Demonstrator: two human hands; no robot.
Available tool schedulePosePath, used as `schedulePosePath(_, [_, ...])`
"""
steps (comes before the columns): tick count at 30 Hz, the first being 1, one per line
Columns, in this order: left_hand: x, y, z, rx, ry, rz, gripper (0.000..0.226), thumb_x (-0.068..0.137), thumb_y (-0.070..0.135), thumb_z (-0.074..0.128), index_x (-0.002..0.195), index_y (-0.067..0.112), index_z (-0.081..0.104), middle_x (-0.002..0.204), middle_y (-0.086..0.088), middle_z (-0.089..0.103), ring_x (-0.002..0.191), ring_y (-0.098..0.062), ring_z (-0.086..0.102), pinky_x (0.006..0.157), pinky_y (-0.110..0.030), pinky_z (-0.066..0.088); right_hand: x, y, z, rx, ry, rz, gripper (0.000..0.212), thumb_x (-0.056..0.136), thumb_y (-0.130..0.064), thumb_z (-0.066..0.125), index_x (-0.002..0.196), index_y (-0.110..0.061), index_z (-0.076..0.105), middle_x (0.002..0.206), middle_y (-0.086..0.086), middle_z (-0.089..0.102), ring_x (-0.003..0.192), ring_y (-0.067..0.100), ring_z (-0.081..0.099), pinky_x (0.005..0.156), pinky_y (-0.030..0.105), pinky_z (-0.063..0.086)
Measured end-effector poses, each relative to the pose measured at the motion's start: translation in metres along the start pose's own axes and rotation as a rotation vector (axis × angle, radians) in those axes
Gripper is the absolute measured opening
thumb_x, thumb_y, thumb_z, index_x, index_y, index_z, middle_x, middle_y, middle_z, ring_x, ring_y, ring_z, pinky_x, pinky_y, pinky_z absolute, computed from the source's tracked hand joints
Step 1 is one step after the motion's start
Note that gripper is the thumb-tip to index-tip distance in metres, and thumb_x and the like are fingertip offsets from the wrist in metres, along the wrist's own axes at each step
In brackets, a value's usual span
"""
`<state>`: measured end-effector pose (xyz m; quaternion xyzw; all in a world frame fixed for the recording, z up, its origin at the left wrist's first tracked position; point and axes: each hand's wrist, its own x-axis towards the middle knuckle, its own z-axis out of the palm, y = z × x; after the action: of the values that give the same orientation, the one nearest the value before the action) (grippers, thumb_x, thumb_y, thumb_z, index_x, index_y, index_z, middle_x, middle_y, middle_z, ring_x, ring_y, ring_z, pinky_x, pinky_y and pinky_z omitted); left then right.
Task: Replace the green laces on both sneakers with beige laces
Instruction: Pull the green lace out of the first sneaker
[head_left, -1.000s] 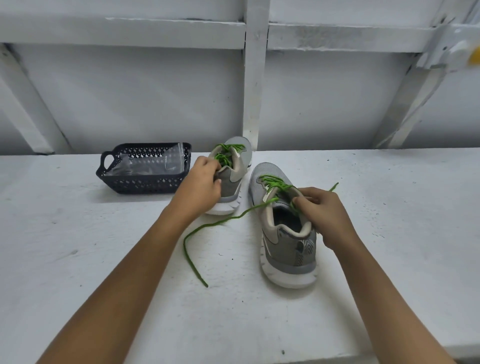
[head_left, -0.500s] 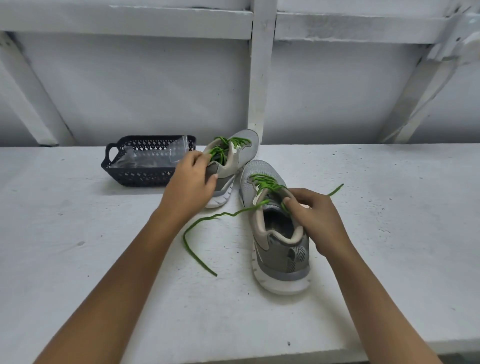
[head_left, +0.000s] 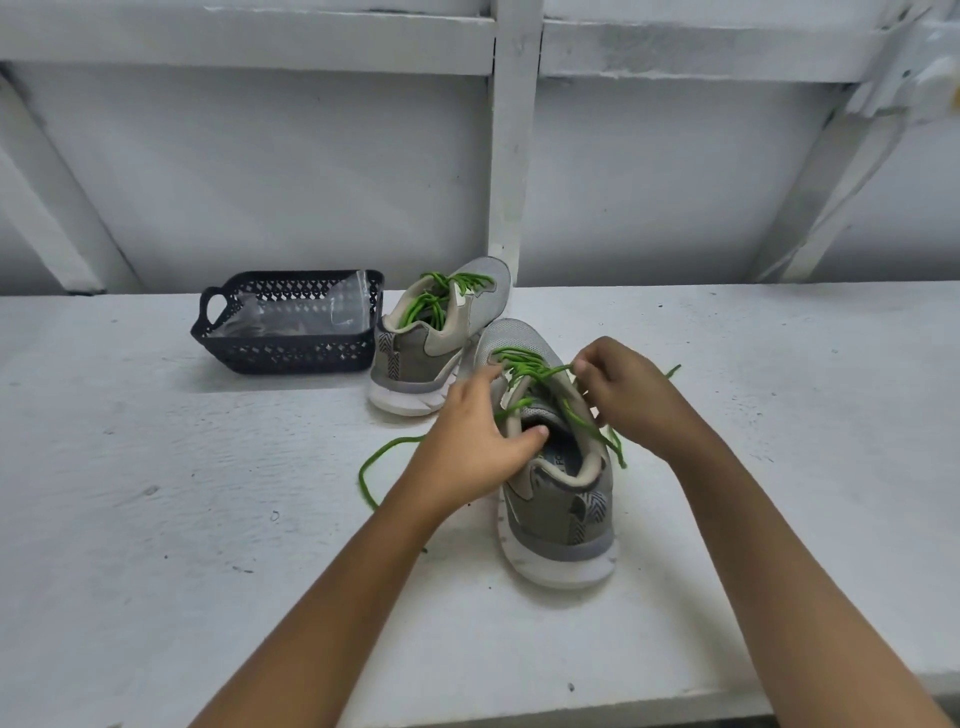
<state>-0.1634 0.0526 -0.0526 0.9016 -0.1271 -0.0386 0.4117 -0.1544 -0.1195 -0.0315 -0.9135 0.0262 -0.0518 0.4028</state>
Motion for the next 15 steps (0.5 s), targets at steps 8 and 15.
schedulePosePath(8, [-0.002,-0.006,0.009,-0.145,0.054,-0.047,0.057,0.085,0.024,0.059,0.139,0.022,0.040,0.136,0.005,0.038,0.112,-0.002,0.037,0.092,-0.019,0.028,0.000,-0.001,-0.005,0.317,-0.047,0.159,0.024,0.099,-0.028,0.045,0.096,-0.009,0.060,0.072,0.003,0.061,0.061,0.014,0.060,0.055,0.025,0.048])
schedulePosePath(15, [-0.004,-0.007,0.016,-0.281,0.100,-0.068,0.073,0.064,0.039,0.048,0.136,0.023,0.044,0.128,0.011,0.038,0.110,0.001,0.038,0.092,-0.018,0.027,-0.009,0.008,-0.011,0.279,-0.105,0.009,0.013,0.090,-0.011,0.060,0.078,-0.013,0.066,0.070,0.000,0.065,0.066,0.007,0.061,0.056,0.015,0.048])
